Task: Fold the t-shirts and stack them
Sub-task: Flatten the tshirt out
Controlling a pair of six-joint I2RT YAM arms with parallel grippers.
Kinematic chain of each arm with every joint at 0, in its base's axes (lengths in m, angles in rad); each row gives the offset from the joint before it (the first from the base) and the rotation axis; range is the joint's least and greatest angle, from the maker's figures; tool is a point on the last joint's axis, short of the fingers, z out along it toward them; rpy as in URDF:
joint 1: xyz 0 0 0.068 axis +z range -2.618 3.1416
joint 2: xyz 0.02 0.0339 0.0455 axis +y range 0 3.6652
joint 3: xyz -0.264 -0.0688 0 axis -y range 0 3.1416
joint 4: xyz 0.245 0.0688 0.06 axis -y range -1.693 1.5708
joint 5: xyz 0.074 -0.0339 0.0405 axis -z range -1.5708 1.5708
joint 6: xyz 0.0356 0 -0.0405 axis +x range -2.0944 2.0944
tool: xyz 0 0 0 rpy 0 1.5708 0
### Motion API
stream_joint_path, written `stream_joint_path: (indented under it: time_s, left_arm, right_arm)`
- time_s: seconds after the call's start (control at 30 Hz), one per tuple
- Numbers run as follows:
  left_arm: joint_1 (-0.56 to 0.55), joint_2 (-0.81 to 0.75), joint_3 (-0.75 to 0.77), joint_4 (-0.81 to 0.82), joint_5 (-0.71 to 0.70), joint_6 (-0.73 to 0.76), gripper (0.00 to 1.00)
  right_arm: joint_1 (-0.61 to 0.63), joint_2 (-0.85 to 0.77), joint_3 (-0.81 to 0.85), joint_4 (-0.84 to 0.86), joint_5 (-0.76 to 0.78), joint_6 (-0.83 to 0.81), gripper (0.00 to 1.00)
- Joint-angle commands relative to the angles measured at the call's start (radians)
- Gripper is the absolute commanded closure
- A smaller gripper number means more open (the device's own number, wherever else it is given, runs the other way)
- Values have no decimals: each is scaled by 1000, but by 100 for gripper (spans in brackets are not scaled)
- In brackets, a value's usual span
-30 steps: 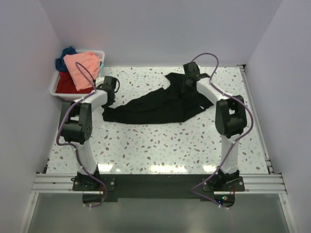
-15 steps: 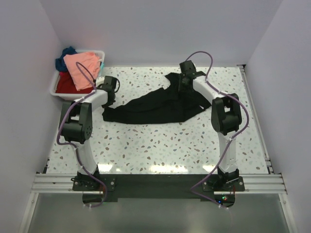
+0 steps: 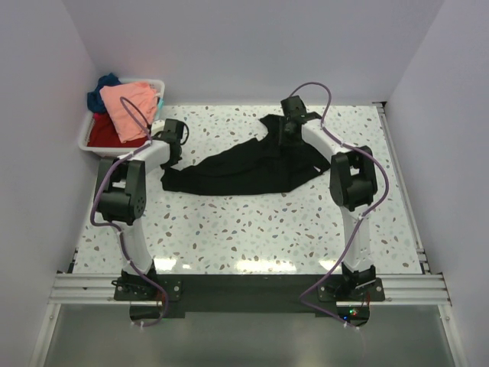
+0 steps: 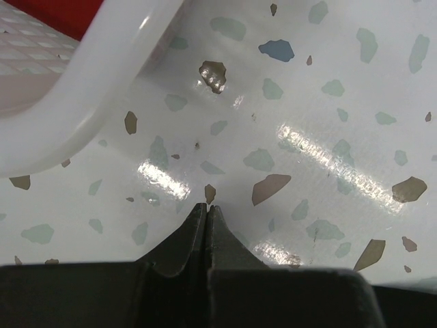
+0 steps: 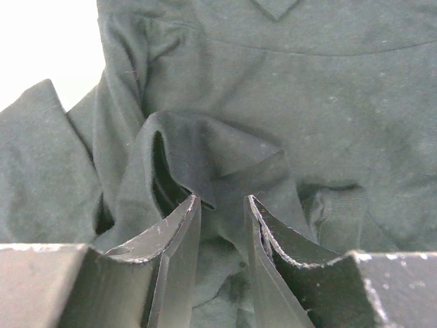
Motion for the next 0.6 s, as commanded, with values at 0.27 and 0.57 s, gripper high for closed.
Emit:
stream_joint_path:
  time_s: [0.27,0.57]
  left_arm:
    - [-1,22,50,20,-6,1,100]
    - [-1,25,57,15,-14,6,100]
  right_arm:
    - [9,26,34,-26,-50,-24,64]
    - [29,-9,11,-27,-16,-24,64]
